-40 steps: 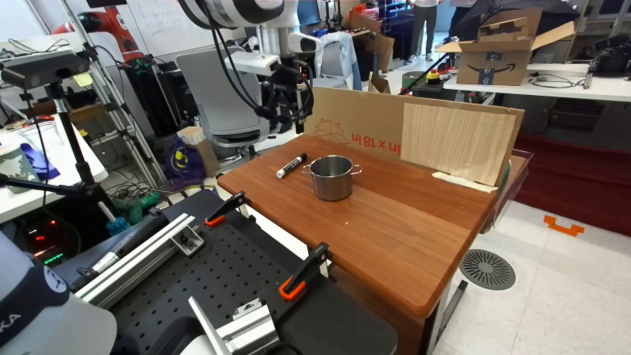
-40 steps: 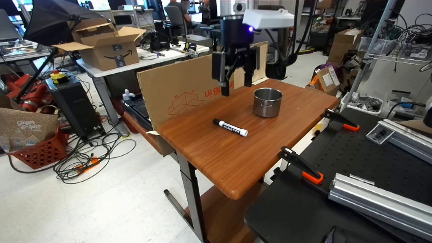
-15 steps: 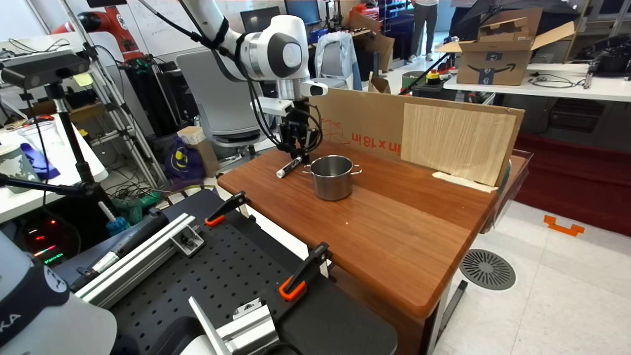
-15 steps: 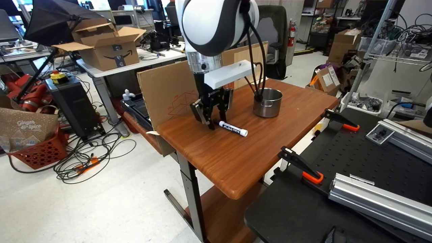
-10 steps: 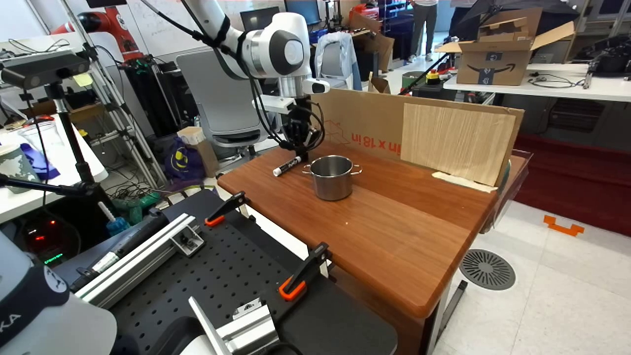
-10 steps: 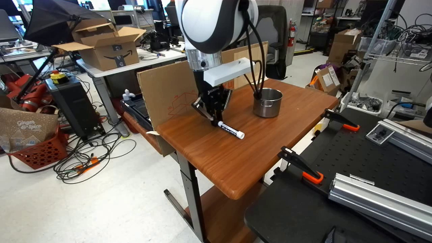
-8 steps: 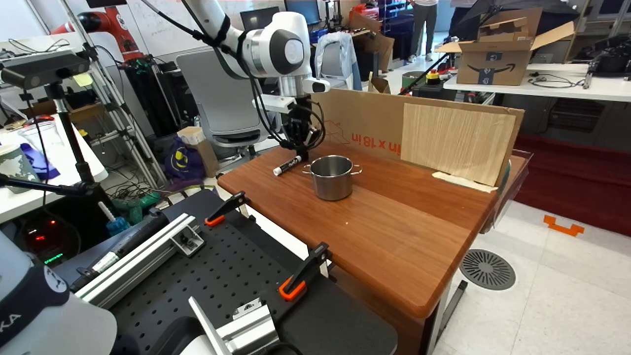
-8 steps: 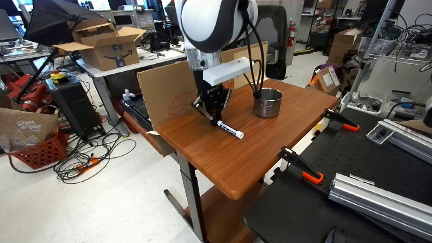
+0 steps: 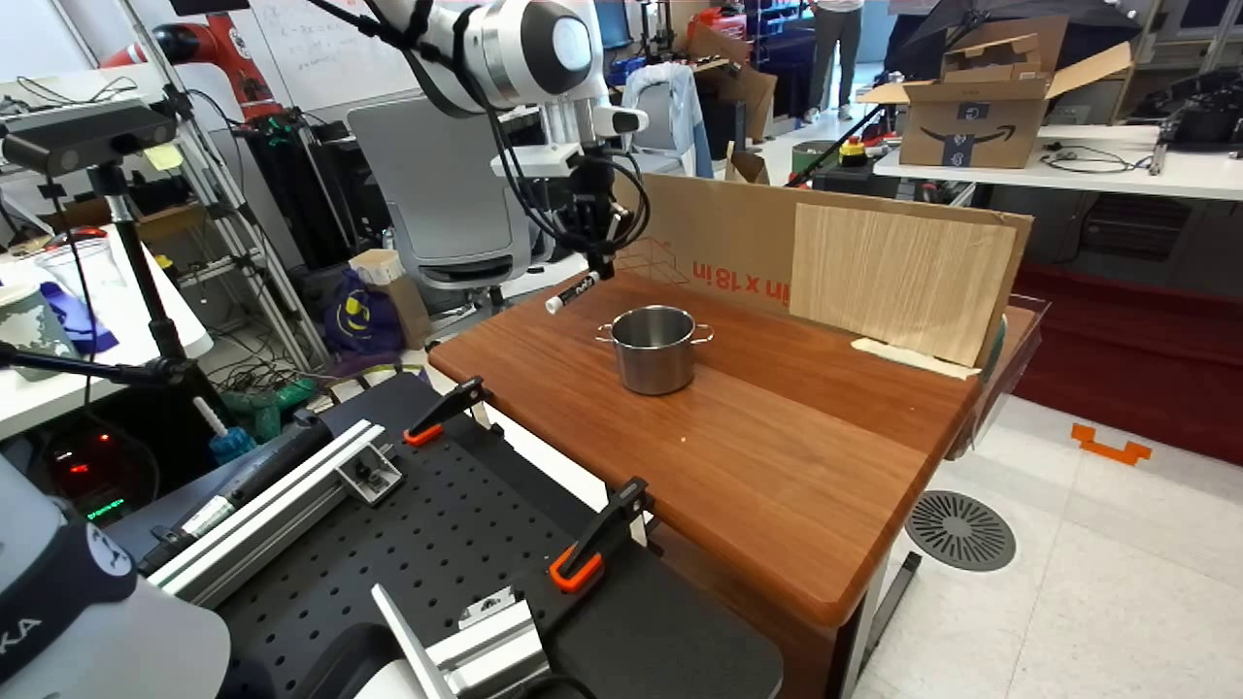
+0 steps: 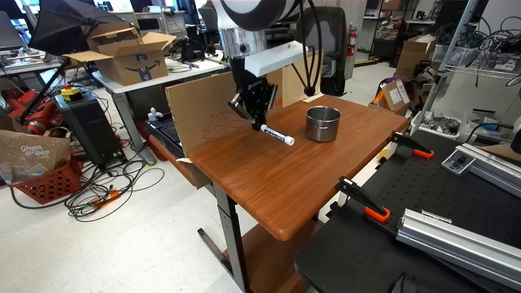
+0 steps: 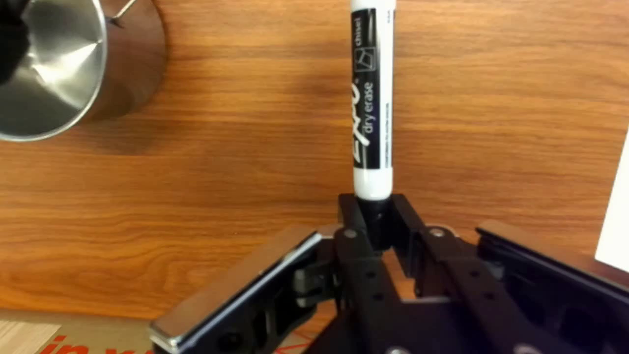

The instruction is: Put the marker into the silver pot.

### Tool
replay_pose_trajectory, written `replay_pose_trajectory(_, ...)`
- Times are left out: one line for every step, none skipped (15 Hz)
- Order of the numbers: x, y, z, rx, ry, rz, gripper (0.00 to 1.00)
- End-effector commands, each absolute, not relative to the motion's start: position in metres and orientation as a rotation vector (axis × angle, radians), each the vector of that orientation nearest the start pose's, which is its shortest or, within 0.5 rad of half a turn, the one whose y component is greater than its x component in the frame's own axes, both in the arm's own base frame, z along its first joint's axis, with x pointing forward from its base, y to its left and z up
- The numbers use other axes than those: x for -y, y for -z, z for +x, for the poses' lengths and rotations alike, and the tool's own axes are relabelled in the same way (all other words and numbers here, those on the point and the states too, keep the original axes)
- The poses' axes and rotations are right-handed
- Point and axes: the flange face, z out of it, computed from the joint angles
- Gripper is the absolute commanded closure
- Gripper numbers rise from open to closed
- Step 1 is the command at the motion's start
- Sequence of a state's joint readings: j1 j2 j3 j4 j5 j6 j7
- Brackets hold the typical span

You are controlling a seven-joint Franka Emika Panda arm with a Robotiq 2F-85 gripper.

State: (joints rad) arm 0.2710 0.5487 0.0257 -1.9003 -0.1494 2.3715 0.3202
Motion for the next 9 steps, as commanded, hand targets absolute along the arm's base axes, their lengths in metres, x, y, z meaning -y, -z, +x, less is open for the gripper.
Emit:
replay_pose_trajectory(-0.166, -0.241, 0.577, 0.148, 0.004, -3.29, 0.95)
replay_pose_trajectory(-0.16, -0.251, 0.573, 0.142, 0.041, -3.298, 0.95)
replay_pose_trajectory(-0.153, -0.262, 0.567, 0.119, 0.092, -3.3, 0.95)
replay_pose_trajectory(-0.146, -0.272, 0.562, 0.093, 0.138, -3.301, 0.95)
replay_pose_trajectory(-0.138, -0.28, 0.555, 0.054, 0.193, -3.298, 0.95)
replay_pose_trajectory(-0.131, -0.287, 0.551, 0.022, 0.24, -3.297, 0.95)
replay_pose_trajectory(-0.124, -0.293, 0.545, -0.014, 0.293, -3.294, 0.95)
replay_pose_trajectory(-0.116, -0.298, 0.54, -0.049, 0.346, -3.291, 0.95)
replay_pose_trajectory(-0.109, -0.301, 0.534, -0.086, 0.398, -3.288, 0.95)
